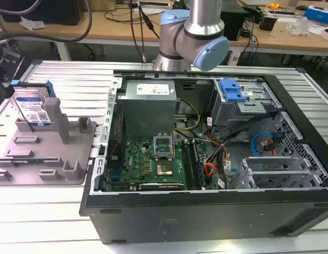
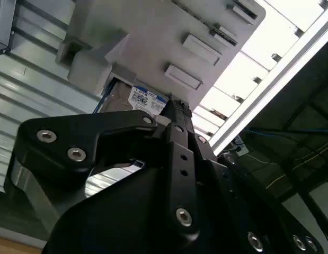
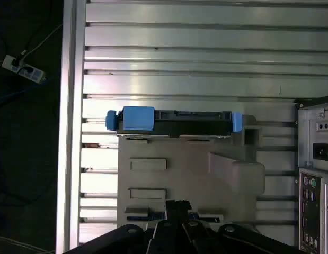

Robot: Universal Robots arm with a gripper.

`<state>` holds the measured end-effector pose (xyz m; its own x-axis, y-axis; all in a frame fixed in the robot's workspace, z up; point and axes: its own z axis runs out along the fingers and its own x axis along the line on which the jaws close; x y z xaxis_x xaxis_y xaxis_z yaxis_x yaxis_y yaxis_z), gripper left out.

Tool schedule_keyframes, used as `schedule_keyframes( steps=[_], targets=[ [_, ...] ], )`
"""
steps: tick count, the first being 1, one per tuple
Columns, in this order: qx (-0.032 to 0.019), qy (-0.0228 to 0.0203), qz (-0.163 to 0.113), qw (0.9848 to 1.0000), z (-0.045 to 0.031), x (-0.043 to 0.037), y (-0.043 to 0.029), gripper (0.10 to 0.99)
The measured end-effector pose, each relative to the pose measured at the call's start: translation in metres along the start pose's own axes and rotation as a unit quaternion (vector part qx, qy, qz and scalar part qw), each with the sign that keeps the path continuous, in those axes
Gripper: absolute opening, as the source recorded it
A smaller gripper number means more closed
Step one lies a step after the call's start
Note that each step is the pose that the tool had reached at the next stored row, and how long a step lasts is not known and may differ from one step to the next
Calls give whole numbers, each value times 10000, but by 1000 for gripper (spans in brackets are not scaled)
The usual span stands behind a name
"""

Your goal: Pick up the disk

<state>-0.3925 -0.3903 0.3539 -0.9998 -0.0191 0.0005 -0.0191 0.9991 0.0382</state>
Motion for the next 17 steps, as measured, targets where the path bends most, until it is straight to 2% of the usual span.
schedule_keyframes(
  steps=[11,13,14,15,17],
  targets=[
    [0,0,-9,10000,0,0,0,106],
    [0,9,-233,9997,0,1,0,106],
    [0,19,-495,9988,1,0,0,106],
    [0,30,-799,9968,4,0,0,106],
    [1,46,-1199,9928,9,0,0,106]
  ],
)
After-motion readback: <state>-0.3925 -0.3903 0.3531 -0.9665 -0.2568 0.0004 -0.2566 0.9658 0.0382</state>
